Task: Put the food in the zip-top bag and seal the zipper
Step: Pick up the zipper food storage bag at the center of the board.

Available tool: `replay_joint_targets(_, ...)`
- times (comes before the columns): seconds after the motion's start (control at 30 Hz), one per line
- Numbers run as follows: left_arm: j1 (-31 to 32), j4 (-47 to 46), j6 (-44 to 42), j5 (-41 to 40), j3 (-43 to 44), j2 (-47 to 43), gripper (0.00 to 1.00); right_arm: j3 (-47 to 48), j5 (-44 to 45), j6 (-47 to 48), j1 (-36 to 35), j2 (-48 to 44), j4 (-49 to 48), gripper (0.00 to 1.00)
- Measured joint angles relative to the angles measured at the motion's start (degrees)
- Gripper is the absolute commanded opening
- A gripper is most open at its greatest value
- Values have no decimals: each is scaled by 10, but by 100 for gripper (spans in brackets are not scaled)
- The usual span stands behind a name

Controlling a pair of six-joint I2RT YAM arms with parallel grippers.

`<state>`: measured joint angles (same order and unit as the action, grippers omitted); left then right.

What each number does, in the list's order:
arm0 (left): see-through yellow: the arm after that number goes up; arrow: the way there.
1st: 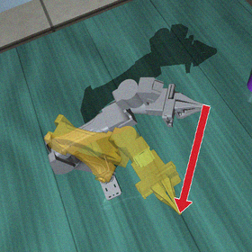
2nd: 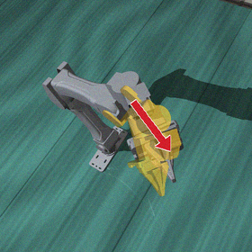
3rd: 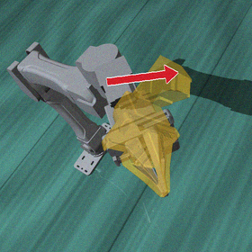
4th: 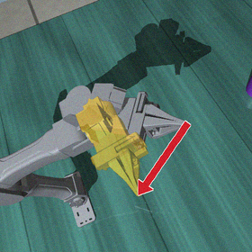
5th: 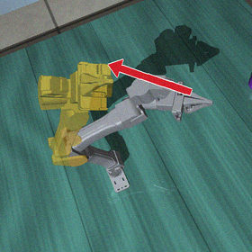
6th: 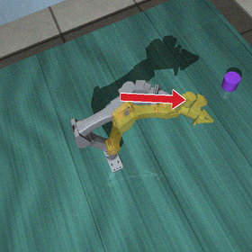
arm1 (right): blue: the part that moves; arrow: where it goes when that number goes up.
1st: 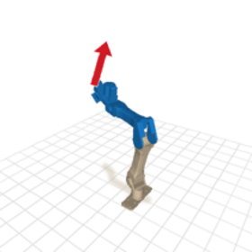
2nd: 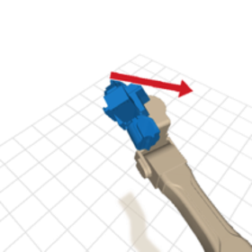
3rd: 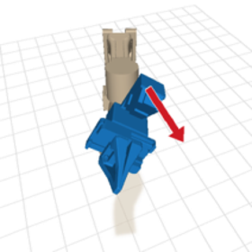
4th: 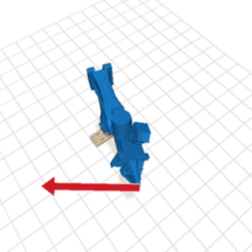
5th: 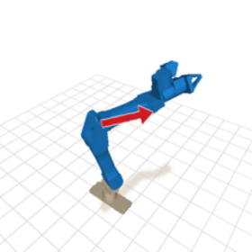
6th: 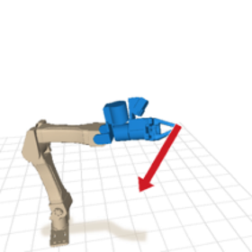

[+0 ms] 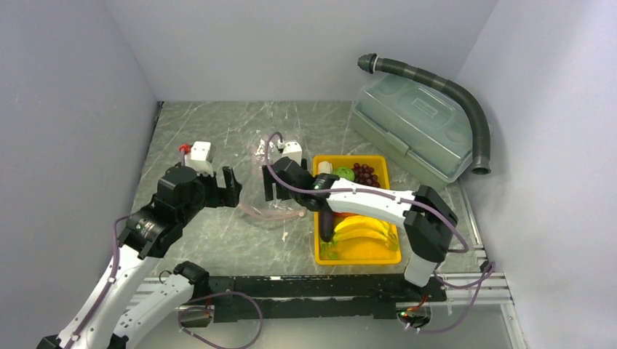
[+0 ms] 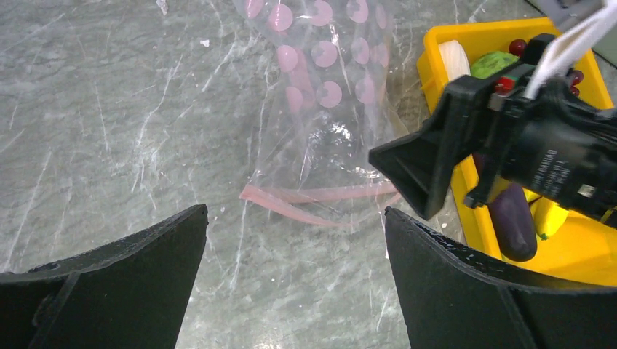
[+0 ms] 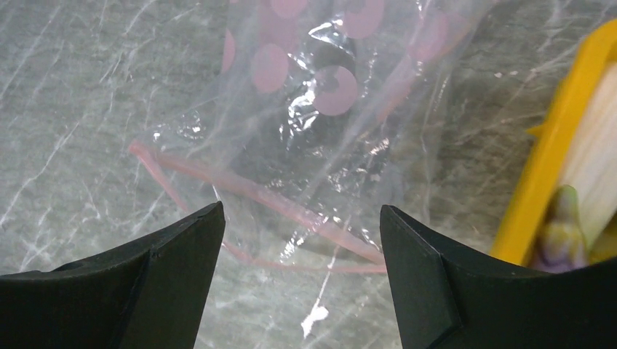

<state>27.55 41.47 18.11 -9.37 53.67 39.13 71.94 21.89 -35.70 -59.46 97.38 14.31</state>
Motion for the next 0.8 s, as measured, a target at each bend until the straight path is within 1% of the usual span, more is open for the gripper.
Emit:
replay_joint_targets(0.2,0,0,0,0,0,-7,97,48,1,-16,-4,65,2,82)
replay_joint_targets(0.37,0,0,0,0,0,-14,97,80,8,-20,-12,113,11,85)
replay_joint_targets(0.57,0,0,0,0,0,-17,97,98,22,-25,-19,144,24,85)
replay_joint_targets(0.7,0,0,0,0,0,-18,97,98,30,-30,-19,157,26,80)
replay_joint_targets(0.8,0,0,0,0,0,-18,97,98,36,-34,-19,165,28,74)
